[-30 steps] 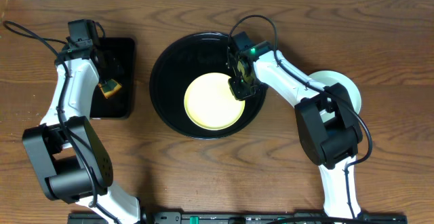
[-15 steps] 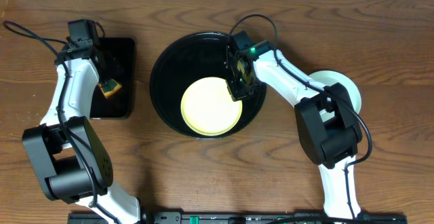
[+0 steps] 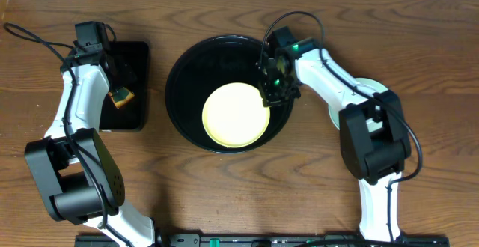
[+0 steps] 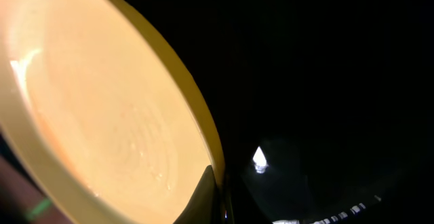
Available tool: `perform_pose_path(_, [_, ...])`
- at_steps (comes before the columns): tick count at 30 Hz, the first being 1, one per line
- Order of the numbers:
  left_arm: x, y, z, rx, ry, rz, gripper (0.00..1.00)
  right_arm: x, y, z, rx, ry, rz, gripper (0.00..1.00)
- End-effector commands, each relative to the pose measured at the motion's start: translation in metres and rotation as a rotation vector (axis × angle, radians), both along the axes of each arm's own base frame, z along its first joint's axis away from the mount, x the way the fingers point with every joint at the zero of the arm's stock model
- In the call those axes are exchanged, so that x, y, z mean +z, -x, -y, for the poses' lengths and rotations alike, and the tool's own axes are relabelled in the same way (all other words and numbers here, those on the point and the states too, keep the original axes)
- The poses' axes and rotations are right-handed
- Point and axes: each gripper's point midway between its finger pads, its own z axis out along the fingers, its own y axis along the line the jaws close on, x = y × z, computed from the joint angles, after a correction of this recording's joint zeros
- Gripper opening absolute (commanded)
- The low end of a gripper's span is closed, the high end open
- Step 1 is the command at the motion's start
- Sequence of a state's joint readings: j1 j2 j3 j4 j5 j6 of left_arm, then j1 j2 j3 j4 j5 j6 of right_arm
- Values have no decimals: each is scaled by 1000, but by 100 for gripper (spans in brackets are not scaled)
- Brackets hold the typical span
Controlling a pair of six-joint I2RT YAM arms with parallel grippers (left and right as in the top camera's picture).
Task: Clean dirty plates on tray and stack at the side
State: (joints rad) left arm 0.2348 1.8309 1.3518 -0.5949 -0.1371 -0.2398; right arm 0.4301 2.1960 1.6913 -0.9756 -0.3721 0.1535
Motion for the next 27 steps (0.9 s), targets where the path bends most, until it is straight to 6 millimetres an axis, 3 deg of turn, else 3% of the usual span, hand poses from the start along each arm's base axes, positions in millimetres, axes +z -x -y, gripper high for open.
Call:
perform_pose_path(1, [1, 2, 0, 13, 0, 3, 76, 29, -3, -2, 6, -81, 34, 1])
perform_pose_path(10, [1, 2, 0, 12, 0, 2, 76, 48, -8, 2, -5, -158, 44, 1])
perform_pose_path(17, [1, 2, 0, 13, 0, 3, 76, 66, -13, 20, -29, -179, 66, 1])
perform_pose_path(27, [1, 2, 0, 13, 0, 3, 76, 105, -6, 75, -79, -171, 79, 1])
